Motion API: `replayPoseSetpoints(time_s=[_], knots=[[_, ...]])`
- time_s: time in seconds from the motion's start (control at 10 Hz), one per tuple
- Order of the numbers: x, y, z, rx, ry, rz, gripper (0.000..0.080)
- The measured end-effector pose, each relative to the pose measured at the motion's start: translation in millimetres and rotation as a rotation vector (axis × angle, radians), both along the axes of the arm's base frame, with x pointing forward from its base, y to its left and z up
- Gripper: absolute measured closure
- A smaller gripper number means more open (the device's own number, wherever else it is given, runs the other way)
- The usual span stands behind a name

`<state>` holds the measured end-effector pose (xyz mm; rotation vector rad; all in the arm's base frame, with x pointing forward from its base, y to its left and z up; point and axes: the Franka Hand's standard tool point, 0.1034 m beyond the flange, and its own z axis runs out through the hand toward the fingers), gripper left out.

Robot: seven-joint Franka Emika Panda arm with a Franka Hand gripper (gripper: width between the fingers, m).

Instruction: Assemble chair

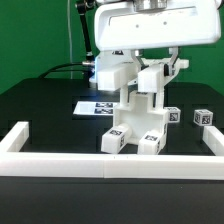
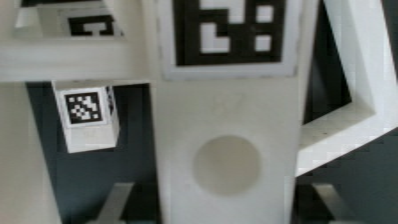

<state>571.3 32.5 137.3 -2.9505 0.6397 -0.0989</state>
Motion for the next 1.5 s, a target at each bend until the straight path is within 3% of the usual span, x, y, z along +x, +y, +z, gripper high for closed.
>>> replayPoseSetpoints(time_s=[0.5,1.5], knots=[[-5.1,2.8,-6.5,-0.005,0.001,0.005,0.0509],[-4.3,1.5,-6.2,-0.006,-0.003,0.003,0.0509]])
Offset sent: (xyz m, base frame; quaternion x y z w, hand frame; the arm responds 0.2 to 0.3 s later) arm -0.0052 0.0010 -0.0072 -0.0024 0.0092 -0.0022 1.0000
